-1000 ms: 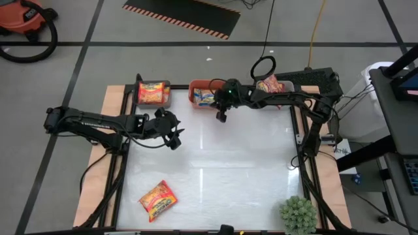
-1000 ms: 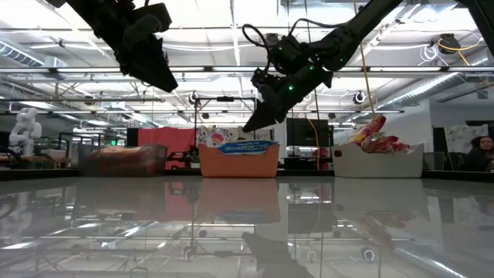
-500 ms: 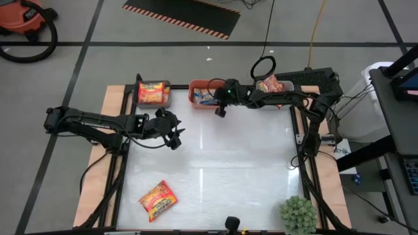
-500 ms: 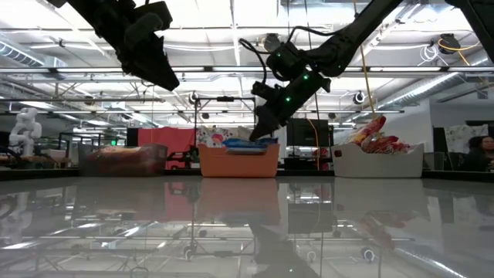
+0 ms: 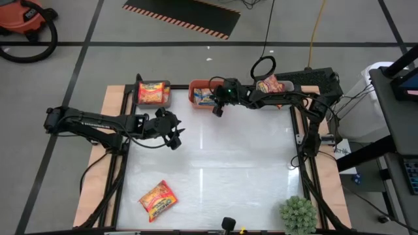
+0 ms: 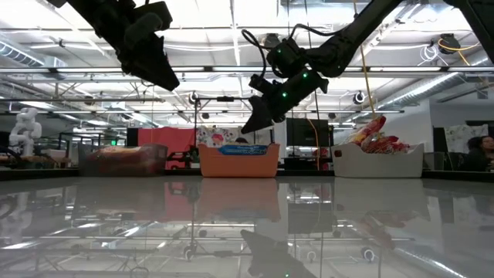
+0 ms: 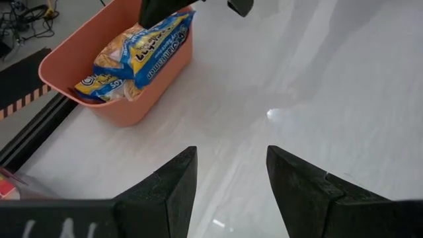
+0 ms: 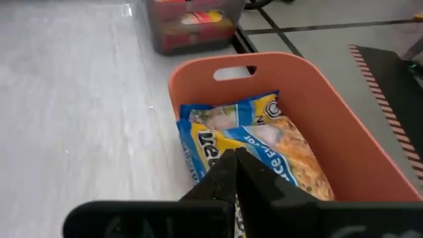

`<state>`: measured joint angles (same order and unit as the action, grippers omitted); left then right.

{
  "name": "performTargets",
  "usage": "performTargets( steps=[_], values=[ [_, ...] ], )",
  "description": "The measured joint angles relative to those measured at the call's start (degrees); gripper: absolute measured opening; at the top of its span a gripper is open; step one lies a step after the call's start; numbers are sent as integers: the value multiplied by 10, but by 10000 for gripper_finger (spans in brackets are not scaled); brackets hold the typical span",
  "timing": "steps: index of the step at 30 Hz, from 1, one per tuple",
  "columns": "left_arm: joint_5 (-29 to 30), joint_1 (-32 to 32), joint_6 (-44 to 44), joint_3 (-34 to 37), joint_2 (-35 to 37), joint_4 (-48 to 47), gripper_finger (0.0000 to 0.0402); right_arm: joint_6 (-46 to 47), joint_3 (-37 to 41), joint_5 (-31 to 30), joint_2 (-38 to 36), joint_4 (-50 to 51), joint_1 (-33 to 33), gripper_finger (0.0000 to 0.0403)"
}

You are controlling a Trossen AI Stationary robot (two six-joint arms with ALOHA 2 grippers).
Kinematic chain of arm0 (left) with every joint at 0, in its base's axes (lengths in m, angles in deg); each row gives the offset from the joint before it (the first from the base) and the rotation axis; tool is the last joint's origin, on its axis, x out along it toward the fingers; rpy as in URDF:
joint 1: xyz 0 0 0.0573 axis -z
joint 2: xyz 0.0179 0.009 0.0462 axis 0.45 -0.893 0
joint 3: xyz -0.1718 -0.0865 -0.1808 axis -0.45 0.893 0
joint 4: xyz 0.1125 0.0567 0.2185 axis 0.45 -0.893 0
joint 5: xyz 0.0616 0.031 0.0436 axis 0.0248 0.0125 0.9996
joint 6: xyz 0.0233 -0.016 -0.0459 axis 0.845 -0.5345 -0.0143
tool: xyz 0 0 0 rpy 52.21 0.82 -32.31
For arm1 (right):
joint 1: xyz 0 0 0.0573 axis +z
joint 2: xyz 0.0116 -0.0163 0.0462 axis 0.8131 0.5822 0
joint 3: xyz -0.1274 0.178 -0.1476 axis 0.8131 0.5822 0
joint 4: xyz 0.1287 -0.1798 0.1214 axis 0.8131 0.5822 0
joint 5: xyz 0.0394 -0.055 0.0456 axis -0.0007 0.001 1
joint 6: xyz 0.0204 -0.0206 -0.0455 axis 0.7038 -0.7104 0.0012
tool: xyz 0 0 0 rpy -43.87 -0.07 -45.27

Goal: Sort Maruchan noodles
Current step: Put the blue noodle pack into the orange bin

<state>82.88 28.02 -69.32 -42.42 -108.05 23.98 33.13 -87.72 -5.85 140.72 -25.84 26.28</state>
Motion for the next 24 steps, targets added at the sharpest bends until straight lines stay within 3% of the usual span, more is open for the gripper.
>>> performTargets(
  steps=[14, 24],
  values=[
    [-30, 0, -10, 0, 0, 13, 189, -26, 0, 27, 54, -15, -5, 0],
    [-32, 0, -6, 0, 0, 10, 189, -23, 0, 26, 52, -24, -12, 0]
  ],
)
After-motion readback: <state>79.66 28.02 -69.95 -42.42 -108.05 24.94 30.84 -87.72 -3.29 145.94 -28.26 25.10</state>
